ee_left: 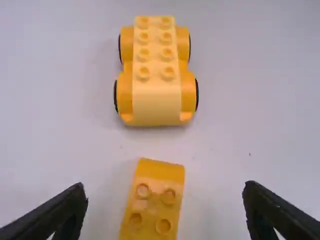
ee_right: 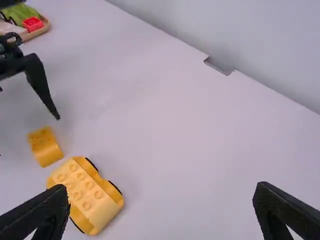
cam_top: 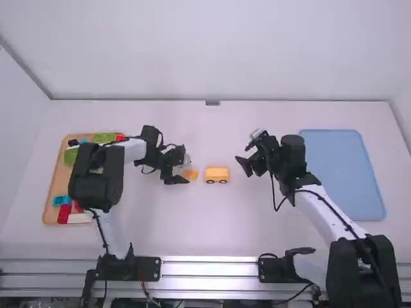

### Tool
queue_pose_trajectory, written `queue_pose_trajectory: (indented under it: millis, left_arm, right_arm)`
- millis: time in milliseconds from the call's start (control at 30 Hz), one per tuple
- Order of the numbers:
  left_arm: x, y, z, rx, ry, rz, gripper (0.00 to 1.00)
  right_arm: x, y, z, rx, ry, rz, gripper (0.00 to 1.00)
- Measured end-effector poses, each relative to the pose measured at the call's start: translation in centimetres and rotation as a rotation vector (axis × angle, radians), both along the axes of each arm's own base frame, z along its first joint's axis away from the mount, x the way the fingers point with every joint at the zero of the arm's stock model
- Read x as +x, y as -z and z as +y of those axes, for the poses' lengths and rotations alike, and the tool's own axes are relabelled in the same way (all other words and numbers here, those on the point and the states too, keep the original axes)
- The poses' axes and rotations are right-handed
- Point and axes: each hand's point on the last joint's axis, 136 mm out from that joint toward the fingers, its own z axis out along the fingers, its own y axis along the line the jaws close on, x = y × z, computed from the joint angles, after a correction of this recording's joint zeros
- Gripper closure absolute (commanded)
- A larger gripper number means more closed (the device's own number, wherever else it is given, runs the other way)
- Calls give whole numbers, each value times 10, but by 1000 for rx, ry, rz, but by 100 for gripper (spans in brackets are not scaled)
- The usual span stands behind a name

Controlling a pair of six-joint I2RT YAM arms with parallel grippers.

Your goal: Assemble lego blocks to make yellow taxi

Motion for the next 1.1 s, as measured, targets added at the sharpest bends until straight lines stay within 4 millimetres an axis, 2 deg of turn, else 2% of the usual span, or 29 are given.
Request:
queue_pose_trajectory:
  millis: [100,233,467,700,933,1067,1100]
  left_arm:
    - [8,-1,13,-41,-31,-53,14]
    - [7,3,21,-96,-58,-99,15]
    - [4,8,6,-121,-54,-123,19]
    - [1,12,5,-128,-65,-111,20]
    - [-7,35,3,-148,-89,-8,21]
    - [-3,37,2,-155,-88,-3,28]
    - [-1,36,2,-156,-88,-8,33]
  right_arm:
    - [-2,0,5,0,-13,0,2]
    - [-2,-3,10,0,-30,-21,2]
    - [0,-9,13,5,-38,-47,2]
    - [0,-9,13,7,-36,-45,2]
    - [0,-9,13,8,-36,-44,2]
    - [0,-8,14,8,-37,-44,2]
    - [0,-8,13,6,-37,-45,2]
